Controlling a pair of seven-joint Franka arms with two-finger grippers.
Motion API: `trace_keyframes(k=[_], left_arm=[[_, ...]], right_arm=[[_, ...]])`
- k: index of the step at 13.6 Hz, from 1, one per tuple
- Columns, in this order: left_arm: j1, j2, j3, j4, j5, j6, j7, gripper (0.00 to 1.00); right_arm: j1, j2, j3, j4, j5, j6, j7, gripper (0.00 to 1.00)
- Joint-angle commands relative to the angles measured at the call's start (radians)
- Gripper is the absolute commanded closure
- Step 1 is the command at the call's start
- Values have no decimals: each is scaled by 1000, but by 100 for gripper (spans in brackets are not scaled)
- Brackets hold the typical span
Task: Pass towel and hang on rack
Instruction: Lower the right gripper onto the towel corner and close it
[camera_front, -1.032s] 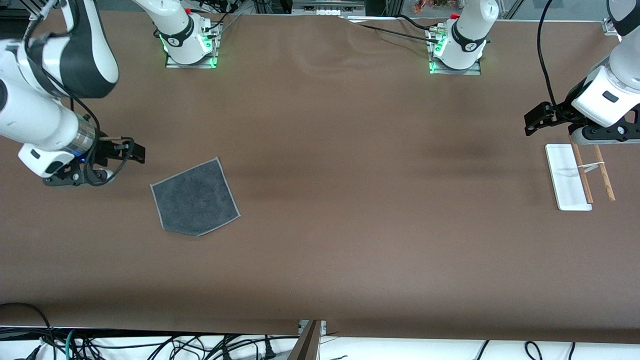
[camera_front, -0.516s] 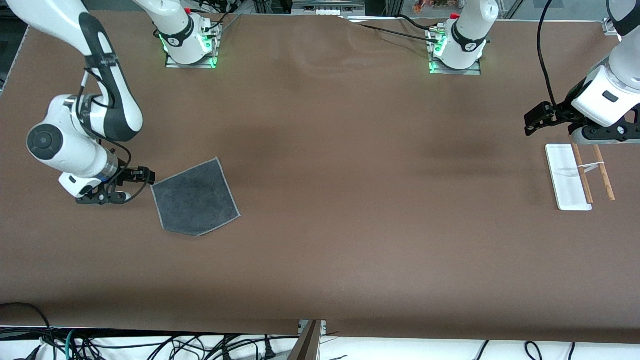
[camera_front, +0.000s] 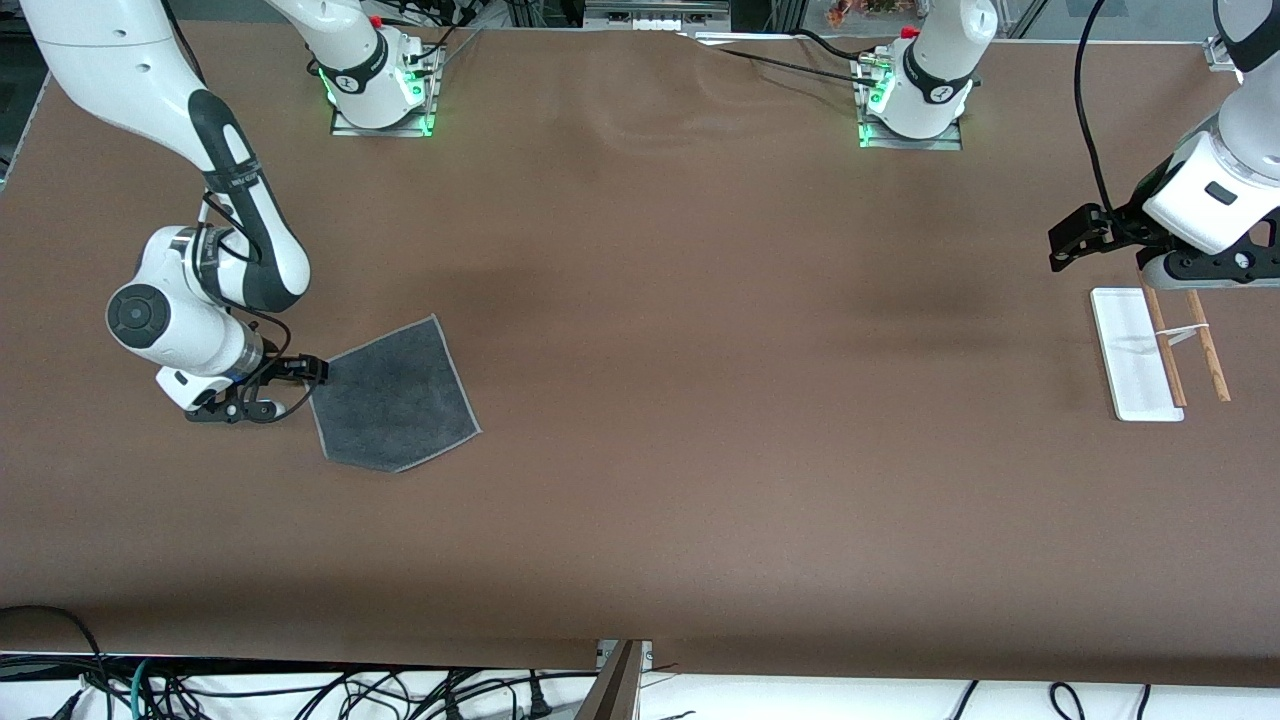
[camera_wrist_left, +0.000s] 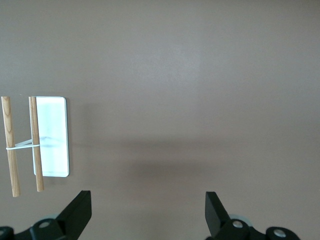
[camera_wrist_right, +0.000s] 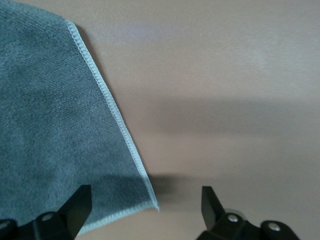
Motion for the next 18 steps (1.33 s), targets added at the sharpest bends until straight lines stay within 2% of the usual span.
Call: trace_keyframes(k=[1, 3, 4, 5, 8, 10, 13, 18], left_arm=[[-5, 13, 1, 31, 0, -24, 1, 0], [-5, 13, 1, 31, 0, -24, 1, 0], [-5, 13, 1, 31, 0, -24, 1, 0], [-5, 13, 1, 31, 0, -24, 1, 0], [-5, 13, 1, 31, 0, -24, 1, 0], [-5, 13, 1, 31, 0, -24, 1, 0], [-5, 13, 1, 31, 0, -24, 1, 0], [-3, 13, 1, 31, 0, -24, 1, 0]], right_arm=[[-6, 34, 13, 7, 23, 53, -19, 5], [-8, 48, 19, 3, 25, 67, -20, 15], [-8, 48, 19, 1, 25, 65, -20, 24], [-9, 56, 20, 1, 28, 65, -20, 35], [-9, 57, 21, 3, 29, 62, -19, 77], [-8, 57, 21, 4, 29, 59, -17, 100], [-8, 48, 33, 17, 29, 29, -13, 100], [-5, 21, 63, 142, 31, -164, -9, 100]])
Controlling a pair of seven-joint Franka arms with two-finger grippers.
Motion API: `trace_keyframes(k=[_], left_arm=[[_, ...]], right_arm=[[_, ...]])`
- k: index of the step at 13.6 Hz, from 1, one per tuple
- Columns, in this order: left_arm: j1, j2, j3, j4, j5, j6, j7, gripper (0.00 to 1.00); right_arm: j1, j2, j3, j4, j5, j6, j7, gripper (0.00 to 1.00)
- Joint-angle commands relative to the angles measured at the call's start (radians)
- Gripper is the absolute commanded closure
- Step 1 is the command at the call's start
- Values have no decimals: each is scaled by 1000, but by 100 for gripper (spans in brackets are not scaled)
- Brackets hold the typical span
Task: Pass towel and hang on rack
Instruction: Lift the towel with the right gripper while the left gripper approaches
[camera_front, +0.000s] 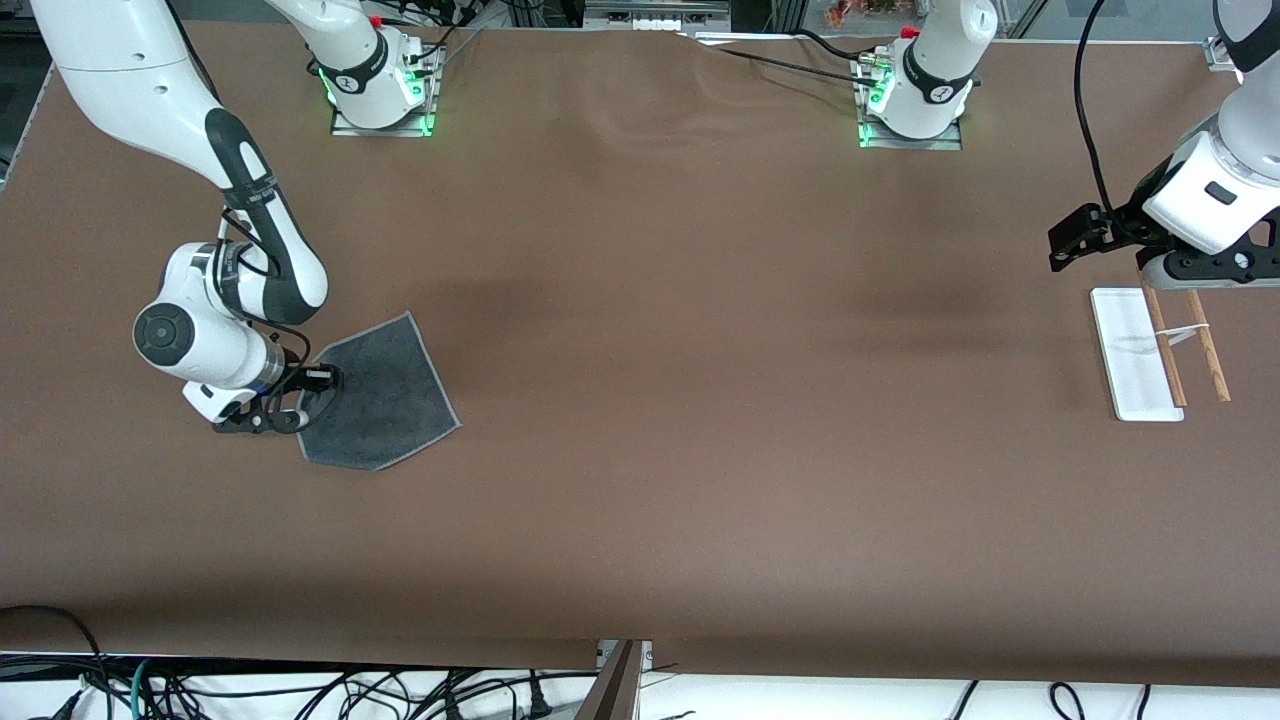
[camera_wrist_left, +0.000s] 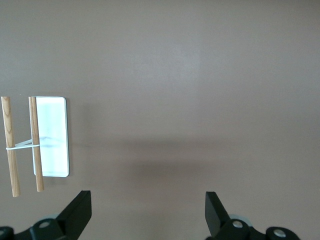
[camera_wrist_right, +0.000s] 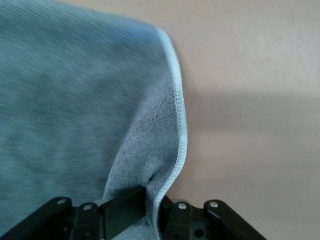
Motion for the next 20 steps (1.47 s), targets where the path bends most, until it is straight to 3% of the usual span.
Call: trace_keyframes(k=[1, 10, 16, 20], left_arm=[[-3, 13, 2, 31, 0, -26, 3, 0], [0, 13, 2, 31, 0, -40, 4, 0], [-6, 13, 1, 31, -10, -49, 6, 0], [-23, 46, -2, 31, -129, -66, 7, 0]], right_arm=[[1, -21, 16, 73, 21, -99, -10, 100], [16, -27, 135, 405, 53, -533, 149, 100], [80, -27, 166, 560, 229, -681, 326, 100], [172, -27, 166, 627, 378, -702, 563, 100]])
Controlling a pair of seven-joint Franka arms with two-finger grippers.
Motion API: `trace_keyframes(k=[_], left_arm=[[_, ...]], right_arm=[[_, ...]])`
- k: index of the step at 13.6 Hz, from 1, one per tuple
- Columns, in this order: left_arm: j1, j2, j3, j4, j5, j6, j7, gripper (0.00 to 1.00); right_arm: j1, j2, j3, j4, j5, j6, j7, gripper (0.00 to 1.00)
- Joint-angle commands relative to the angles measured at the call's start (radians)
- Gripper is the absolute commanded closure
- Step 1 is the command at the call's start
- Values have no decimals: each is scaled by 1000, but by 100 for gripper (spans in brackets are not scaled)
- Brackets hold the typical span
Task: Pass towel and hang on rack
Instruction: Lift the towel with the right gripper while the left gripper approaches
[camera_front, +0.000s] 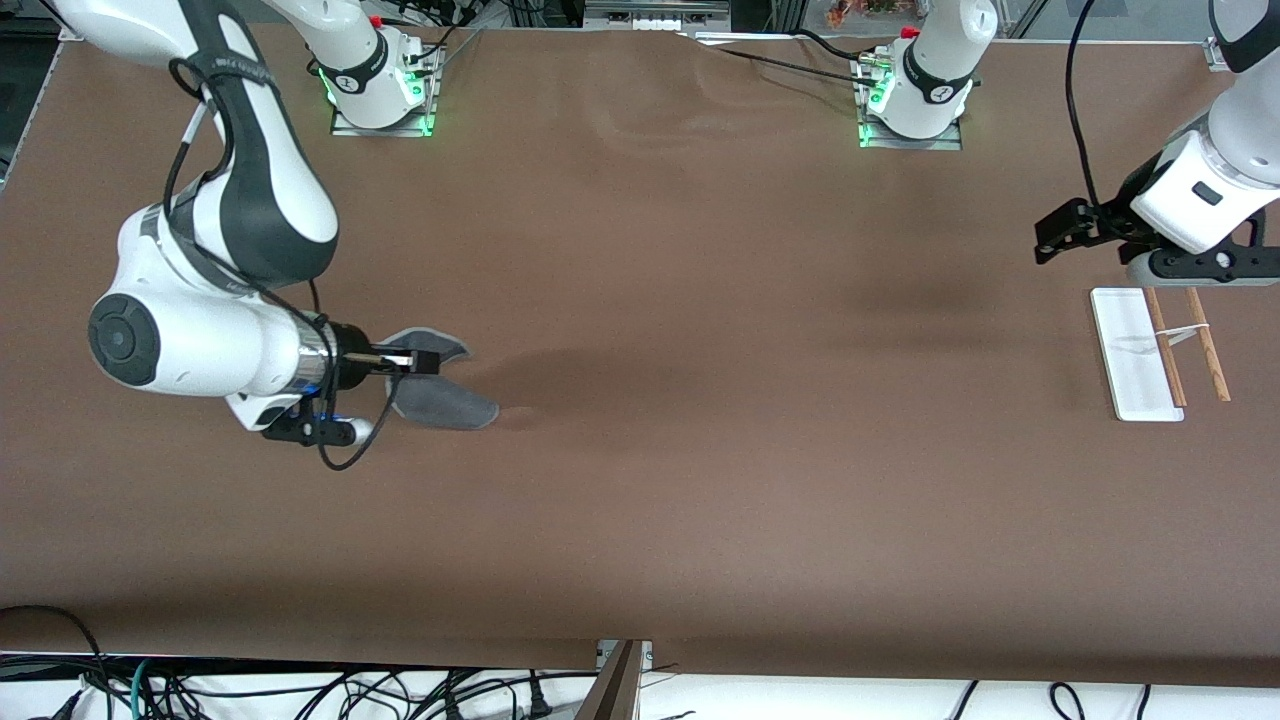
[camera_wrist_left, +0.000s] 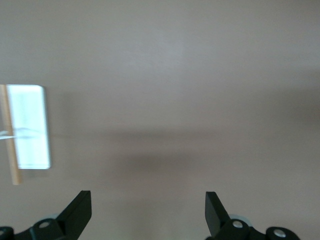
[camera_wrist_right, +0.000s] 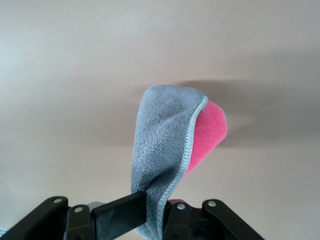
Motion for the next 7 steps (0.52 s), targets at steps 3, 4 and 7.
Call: trace_keyframes(k=[3, 4, 7], left_arm=[[-26, 71, -10, 40, -99, -22, 7, 0], [-35, 103, -10, 50, -158, -21, 10, 0], [-74, 195, -10, 109, -252, 2, 78, 0]], right_arm=[[86, 3, 4, 93, 218, -21, 319, 100], [95, 3, 17, 99, 262, -11, 385, 100], [109, 3, 68, 99, 349, 65, 560, 100]])
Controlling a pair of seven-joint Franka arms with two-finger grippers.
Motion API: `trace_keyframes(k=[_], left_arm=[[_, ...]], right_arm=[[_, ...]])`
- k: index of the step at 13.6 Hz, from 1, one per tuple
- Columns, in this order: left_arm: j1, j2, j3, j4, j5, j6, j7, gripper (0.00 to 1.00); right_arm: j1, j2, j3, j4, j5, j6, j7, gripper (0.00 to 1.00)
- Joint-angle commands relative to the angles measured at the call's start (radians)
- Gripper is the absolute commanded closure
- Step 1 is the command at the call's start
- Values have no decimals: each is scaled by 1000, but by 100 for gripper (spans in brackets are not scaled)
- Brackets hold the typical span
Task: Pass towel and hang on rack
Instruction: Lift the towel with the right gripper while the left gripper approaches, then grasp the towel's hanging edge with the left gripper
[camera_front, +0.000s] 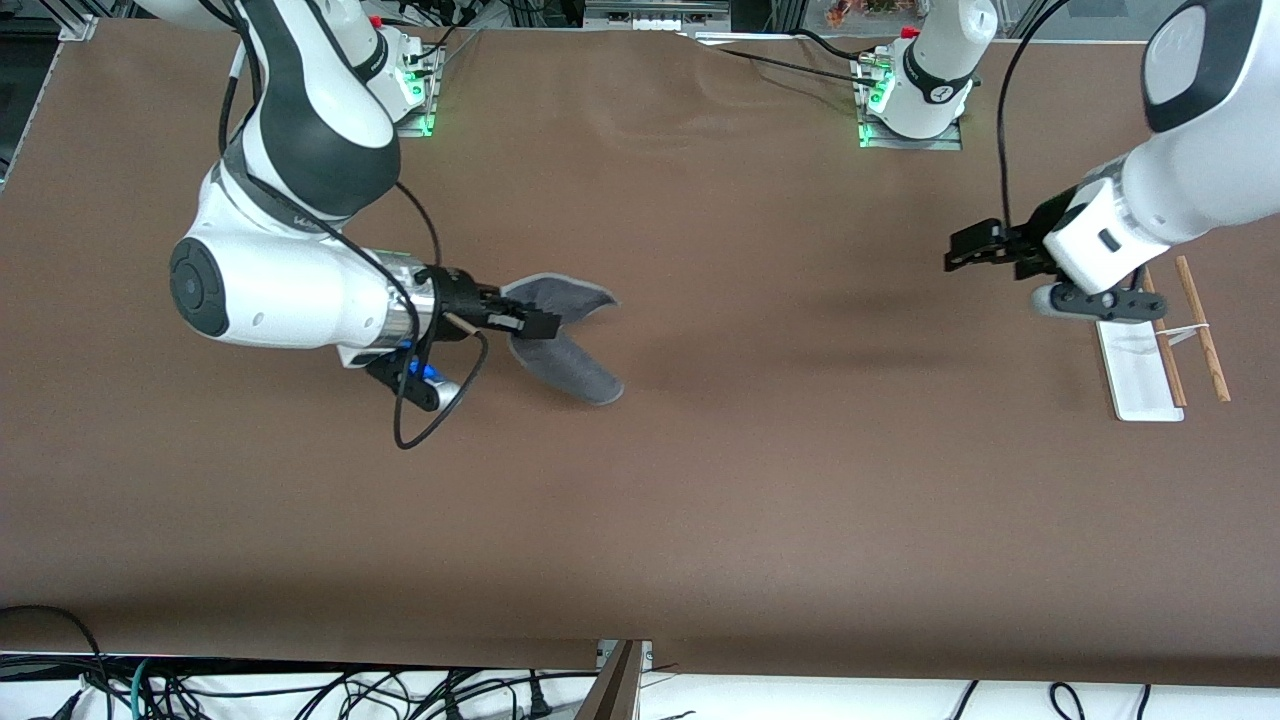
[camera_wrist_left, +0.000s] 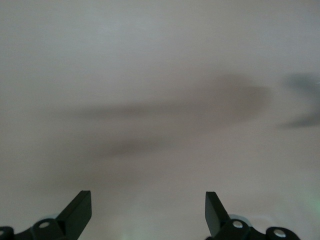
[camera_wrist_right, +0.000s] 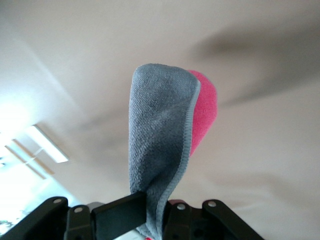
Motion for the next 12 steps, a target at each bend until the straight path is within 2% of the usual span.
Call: trace_keyframes(k=[1, 3, 6, 9, 12], left_arm=[[-31, 93, 6, 94, -77, 23, 89, 0], [-48, 129, 6, 93, -169, 101, 204, 0], [-61, 164, 6, 91, -275, 152, 365, 0], [-90, 169, -9, 74, -307, 187, 555, 0], [-97, 167, -69, 65, -318, 189, 758, 0]], right_arm=[[2, 6, 49, 14, 80, 76, 153, 100], [9, 12, 89, 12, 142, 169, 258, 100], [39, 14, 138, 14, 170, 298, 380, 100], [110, 14, 138, 21, 170, 427, 503, 100], [157, 14, 138, 23, 170, 518, 560, 100]])
